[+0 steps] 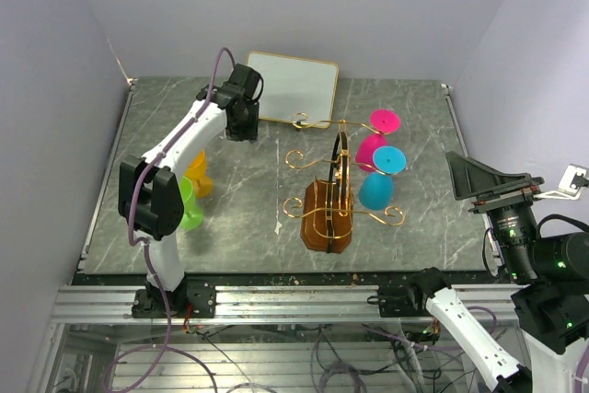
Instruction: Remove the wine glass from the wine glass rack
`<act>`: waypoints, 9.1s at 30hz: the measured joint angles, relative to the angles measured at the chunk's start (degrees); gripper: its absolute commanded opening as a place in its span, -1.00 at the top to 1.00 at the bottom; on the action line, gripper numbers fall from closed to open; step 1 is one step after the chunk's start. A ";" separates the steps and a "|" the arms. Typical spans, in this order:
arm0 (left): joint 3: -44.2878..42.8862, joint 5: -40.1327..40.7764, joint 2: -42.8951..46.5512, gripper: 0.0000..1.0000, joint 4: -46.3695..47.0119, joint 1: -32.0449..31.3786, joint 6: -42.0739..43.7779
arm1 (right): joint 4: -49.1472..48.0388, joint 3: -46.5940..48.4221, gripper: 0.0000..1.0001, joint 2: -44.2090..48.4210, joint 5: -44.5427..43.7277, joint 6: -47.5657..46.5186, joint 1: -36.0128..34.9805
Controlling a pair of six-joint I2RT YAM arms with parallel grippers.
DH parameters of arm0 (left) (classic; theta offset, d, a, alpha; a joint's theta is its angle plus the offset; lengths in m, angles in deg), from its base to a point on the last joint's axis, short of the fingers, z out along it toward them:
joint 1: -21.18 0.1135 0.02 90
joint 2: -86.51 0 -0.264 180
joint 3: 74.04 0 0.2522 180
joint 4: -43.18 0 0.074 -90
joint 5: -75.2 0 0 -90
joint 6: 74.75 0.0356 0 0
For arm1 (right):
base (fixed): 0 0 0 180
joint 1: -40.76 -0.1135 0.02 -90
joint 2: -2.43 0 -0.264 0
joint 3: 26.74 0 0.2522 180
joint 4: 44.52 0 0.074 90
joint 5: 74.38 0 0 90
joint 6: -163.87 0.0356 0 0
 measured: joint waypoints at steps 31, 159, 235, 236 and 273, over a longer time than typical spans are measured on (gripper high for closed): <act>29.83 -5.77 59.74 -0.86 7.32 0.33 -2.05 | 2.47 -2.08 -0.52 -4.76 -1.07 0.22 0.00; 44.59 -13.35 70.62 -0.78 11.54 0.81 -4.59 | 1.53 -13.05 0.92 -19.78 1.81 35.21 0.00; 32.09 -48.72 58.62 -0.97 57.70 1.05 -33.90 | -94.62 -22.62 1.00 -26.53 40.33 50.03 0.00; 33.57 -49.90 58.34 -0.97 62.12 1.07 -36.81 | -97.26 -23.15 1.00 -27.19 40.19 51.95 0.00; 38.64 -50.71 44.70 0.29 96.83 -16.28 -58.99 | -115.49 -30.56 0.93 -30.10 33.03 66.82 -4.20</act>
